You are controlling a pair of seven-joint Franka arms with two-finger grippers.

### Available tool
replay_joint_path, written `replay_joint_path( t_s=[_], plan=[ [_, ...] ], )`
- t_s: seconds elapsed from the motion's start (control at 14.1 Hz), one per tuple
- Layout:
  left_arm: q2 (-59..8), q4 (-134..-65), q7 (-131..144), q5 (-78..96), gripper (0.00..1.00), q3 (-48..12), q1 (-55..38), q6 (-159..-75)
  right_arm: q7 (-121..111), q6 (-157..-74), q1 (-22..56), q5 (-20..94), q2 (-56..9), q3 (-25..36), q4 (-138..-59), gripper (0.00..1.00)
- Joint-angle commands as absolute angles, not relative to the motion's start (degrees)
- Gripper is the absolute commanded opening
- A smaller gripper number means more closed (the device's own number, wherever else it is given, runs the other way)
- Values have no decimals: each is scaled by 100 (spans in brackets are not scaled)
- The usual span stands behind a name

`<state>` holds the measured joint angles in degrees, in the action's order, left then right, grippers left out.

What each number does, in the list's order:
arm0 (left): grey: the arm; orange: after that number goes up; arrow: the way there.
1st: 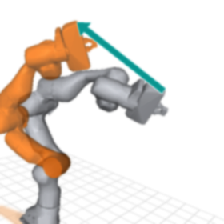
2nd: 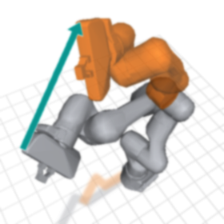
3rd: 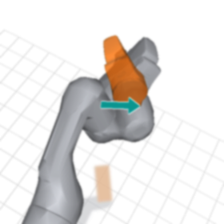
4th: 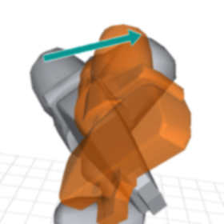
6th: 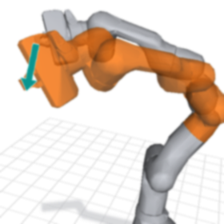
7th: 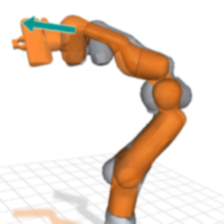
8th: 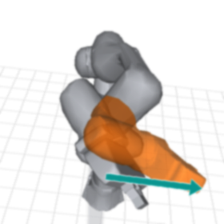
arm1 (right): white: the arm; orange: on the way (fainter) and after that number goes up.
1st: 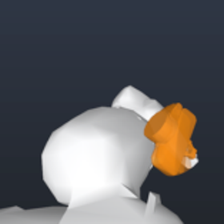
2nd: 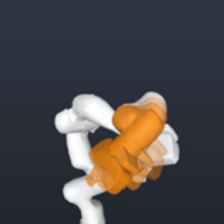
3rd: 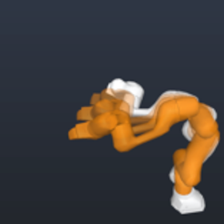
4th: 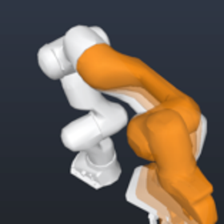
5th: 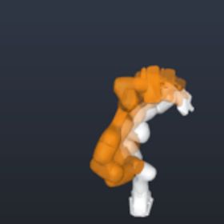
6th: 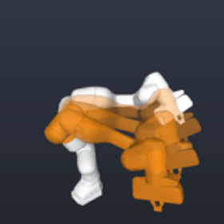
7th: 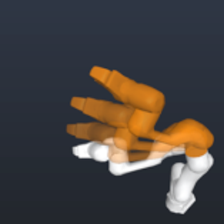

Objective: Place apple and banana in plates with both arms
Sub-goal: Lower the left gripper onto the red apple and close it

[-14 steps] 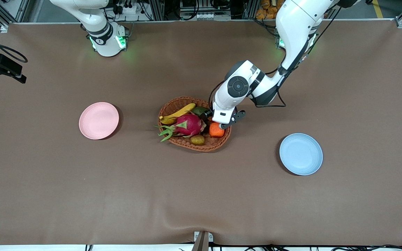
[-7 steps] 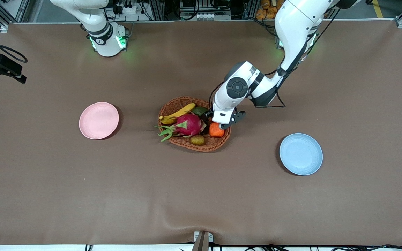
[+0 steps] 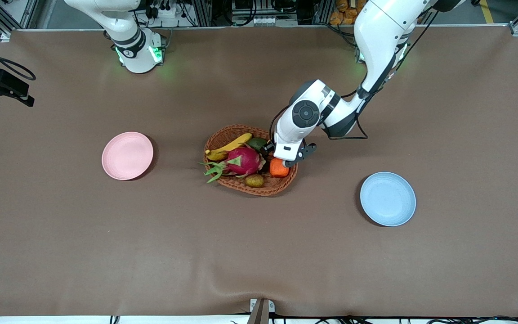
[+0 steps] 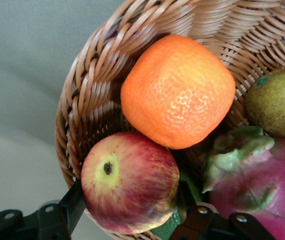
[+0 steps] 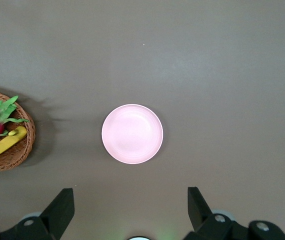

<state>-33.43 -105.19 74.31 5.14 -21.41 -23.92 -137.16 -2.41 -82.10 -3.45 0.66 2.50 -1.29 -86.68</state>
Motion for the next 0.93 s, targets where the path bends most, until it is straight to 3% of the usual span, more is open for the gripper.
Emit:
replay_joint_path(
  t_s=[0.0,0.07,0.85],
  plan=[
    [-3454,-10433,7673,387,16,-2092,-2452,-13773,-299,-8130,-440,53,167,-185,-8543,100],
    [-3437,-10433,7673,378,0,-2092,-2452,-13772,-299,-8130,-448,53,167,-185,-8552,100],
    [-2322,-10424,7919,264,0,-2092,-2198,-12579,-308,-8130,-448,44,141,-185,-8552,100]
  ],
)
